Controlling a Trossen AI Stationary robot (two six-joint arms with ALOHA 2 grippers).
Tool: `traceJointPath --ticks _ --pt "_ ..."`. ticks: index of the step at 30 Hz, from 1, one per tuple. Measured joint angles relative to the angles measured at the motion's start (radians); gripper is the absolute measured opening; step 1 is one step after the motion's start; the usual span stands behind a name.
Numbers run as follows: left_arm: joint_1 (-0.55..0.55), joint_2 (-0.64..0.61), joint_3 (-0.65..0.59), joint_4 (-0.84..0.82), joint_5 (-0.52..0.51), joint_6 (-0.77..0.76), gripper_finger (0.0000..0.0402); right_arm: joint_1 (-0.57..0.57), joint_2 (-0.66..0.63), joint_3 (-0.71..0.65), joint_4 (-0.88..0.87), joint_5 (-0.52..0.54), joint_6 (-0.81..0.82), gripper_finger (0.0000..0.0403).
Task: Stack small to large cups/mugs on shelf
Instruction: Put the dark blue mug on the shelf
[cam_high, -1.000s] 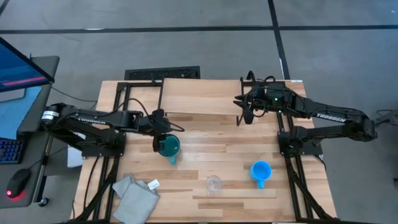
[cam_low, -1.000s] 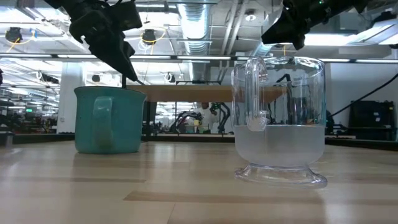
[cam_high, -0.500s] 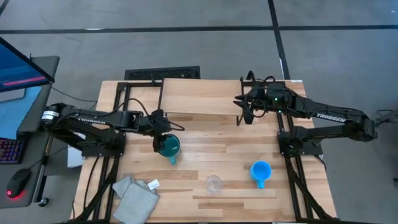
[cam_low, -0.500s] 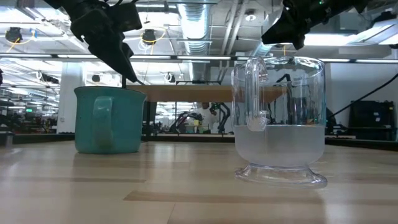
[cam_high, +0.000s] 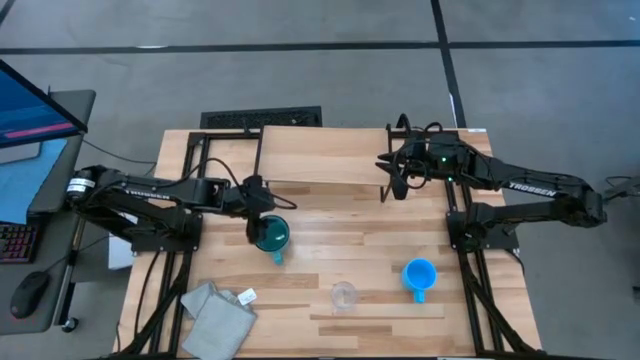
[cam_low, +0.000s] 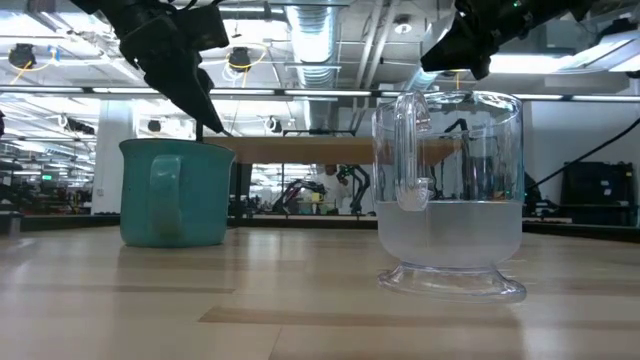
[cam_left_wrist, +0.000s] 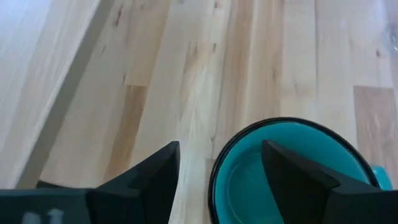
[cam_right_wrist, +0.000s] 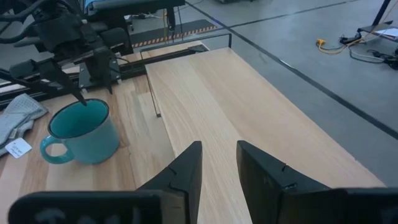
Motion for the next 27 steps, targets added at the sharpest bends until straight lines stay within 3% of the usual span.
traceJointPath --ticks 4,11,18,27 --pt "0.000 0.000 0.000 -0.002 0.022 -0.076 0.0215 0.000 0.000 0.000 0.000 0.000 0.000 0.0122" --pt "-0.009 0.000 0.000 -0.018 0.193 -0.026 0.0215 0.000 0.000 0.000 0.000 0.000 0.000 0.0122" --pt "-0.037 0.000 -0.001 -0.174 0.189 -0.113 0.0215 0.000 0.000 0.000 0.000 0.000 -0.001 0.0122" --pt "-0.037 0.000 -0.001 -0.207 0.161 -0.335 0.0214 0.000 0.000 0.000 0.000 0.000 -0.007 0.0122"
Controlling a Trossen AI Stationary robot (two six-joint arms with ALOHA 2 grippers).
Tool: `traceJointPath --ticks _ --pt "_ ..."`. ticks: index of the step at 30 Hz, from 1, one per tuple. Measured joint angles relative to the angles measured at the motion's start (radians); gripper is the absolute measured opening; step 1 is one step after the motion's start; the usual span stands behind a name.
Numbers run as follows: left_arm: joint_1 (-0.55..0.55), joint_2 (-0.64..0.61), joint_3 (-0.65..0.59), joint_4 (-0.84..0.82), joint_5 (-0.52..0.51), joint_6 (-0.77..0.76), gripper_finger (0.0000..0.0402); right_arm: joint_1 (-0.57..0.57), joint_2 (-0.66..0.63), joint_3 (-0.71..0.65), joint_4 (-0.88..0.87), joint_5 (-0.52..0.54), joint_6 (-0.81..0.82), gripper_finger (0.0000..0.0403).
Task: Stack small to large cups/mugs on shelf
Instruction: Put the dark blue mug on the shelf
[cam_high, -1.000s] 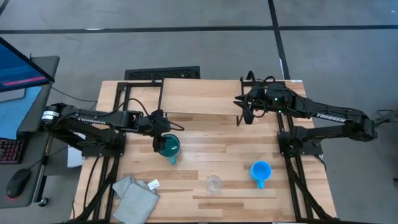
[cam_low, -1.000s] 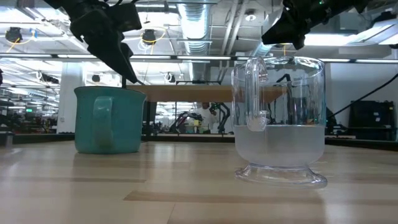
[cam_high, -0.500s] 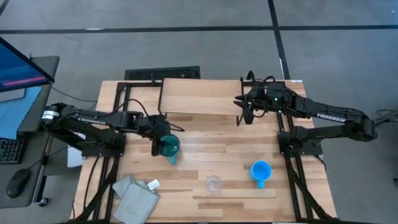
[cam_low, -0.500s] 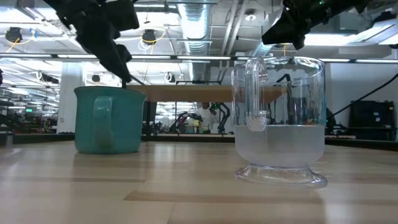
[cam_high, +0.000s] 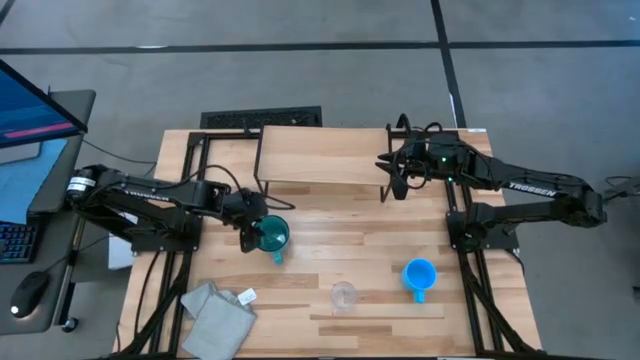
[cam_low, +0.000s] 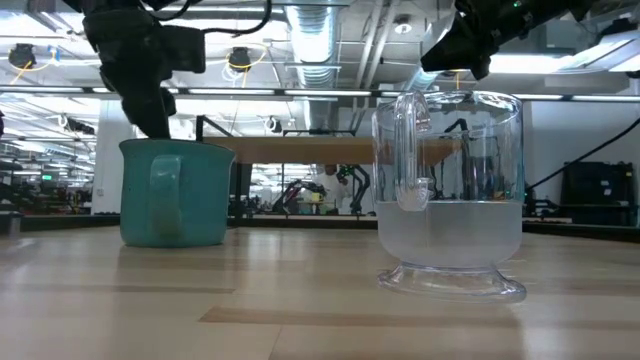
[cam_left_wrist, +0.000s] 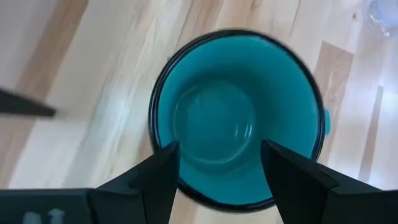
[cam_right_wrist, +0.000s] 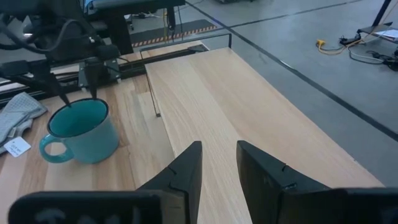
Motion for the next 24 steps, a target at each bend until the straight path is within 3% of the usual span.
traceJointPath --ticks 12,24 --pt "0.000 -0.002 0.002 -0.087 -0.056 -0.158 0.0189 0.000 0.000 0.000 0.000 0.000 0.000 0.0122" --pt "0.000 0.000 0.000 -0.048 -0.024 -0.160 0.0149 0.000 0.000 0.000 0.000 0.000 -0.012 0.0122"
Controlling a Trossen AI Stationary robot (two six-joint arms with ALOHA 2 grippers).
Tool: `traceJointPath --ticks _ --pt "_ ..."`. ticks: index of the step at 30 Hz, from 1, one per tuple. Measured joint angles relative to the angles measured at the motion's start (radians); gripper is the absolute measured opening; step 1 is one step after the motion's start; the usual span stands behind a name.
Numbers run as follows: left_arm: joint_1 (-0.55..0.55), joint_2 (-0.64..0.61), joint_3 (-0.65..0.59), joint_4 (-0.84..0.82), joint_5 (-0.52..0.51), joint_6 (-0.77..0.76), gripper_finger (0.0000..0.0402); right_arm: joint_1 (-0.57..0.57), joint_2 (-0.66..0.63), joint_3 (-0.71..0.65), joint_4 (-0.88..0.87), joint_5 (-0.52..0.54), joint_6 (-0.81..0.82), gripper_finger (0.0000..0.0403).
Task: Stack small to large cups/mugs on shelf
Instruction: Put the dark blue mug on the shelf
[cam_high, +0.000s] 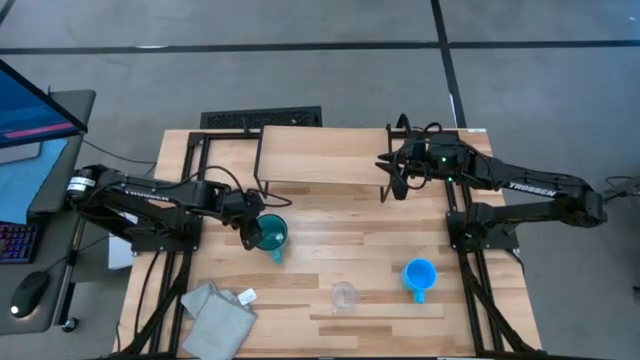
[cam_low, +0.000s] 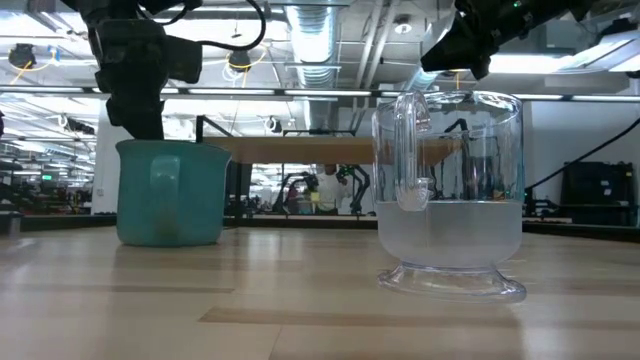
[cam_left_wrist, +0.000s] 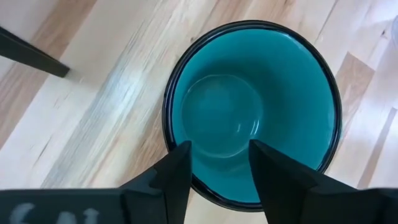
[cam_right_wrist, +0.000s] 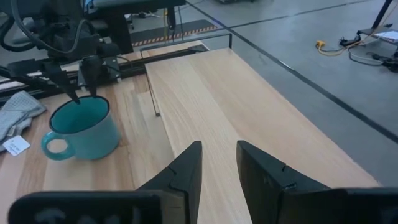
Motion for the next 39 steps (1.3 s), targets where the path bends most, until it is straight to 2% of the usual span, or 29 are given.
traceJointPath --ticks 9,14,18,27,31,39 --pt "0.000 0.000 0.003 0.008 -0.003 0.079 0.0151 -0.001 0.000 0.000 0.000 0.000 -0.016 0.0122" --pt "0.000 0.000 0.087 -0.004 -0.039 0.126 0.0156 -0.002 0.000 0.000 0.000 0.000 -0.017 0.0122" --pt "0.019 -0.001 0.150 -0.083 -0.083 0.143 0.0156 -0.002 0.000 0.000 0.000 0.000 -0.016 0.0122" --pt "0.050 0.030 0.073 -0.149 -0.051 0.054 0.0155 -0.002 0.000 0.000 0.000 0.000 -0.015 0.0122" --pt "0.071 0.073 0.046 -0.145 0.020 0.009 0.0155 -0.002 0.000 0.000 0.003 0.000 -0.015 0.0122" --pt "0.086 0.169 0.041 -0.113 0.029 0.035 0.0155 -0.002 0.000 0.000 0.001 0.003 -0.015 0.0122"
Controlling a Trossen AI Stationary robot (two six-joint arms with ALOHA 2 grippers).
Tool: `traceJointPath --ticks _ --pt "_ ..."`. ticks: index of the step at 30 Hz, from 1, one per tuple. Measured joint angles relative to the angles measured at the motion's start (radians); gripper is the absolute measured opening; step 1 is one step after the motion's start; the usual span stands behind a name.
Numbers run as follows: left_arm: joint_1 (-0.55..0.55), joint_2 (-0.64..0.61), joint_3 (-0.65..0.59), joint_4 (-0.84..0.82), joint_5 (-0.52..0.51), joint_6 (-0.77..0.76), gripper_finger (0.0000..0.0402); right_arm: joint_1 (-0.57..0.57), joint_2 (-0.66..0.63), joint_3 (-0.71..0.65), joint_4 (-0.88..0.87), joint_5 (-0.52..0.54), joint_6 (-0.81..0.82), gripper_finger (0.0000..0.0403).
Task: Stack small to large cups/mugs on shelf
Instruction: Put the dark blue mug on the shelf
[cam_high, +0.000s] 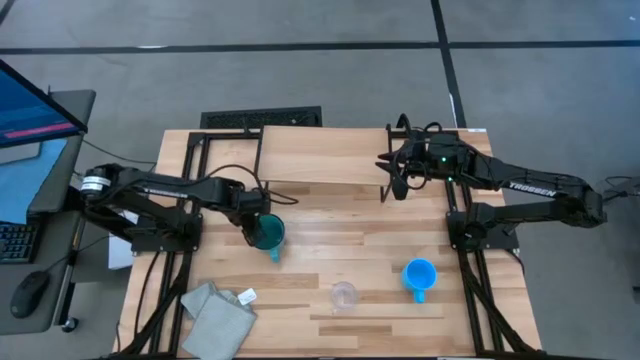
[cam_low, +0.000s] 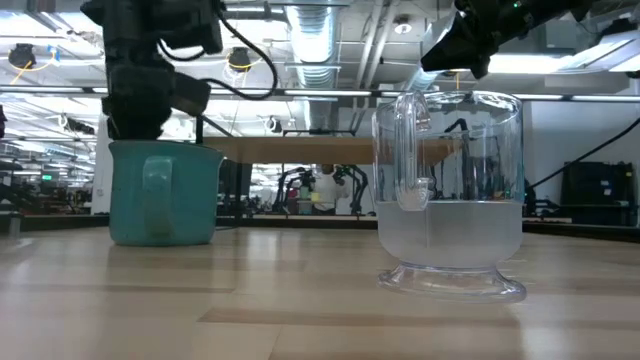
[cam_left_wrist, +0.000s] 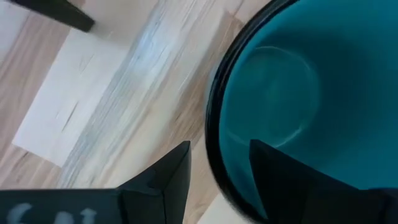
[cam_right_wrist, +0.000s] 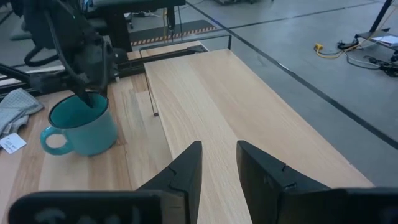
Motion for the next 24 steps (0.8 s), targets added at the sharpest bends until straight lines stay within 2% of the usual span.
traceJointPath --ticks 5,12,19,24 --pt "0.002 0.036 0.000 0.009 0.024 0.019 0.0125 0.000 0.000 0.000 -0.002 0.000 0.000 0.0122" --pt "0.002 0.040 0.001 0.034 0.039 0.065 0.0016 0.000 0.000 0.000 -0.006 0.000 -0.017 0.0122" --pt "0.017 0.042 0.010 0.055 0.040 0.057 0.0012 0.000 0.000 0.000 -0.006 0.000 -0.026 0.0122" --pt "0.049 0.042 0.097 0.043 0.071 0.073 0.0011 0.000 0.000 0.000 -0.009 0.000 -0.026 0.0122"
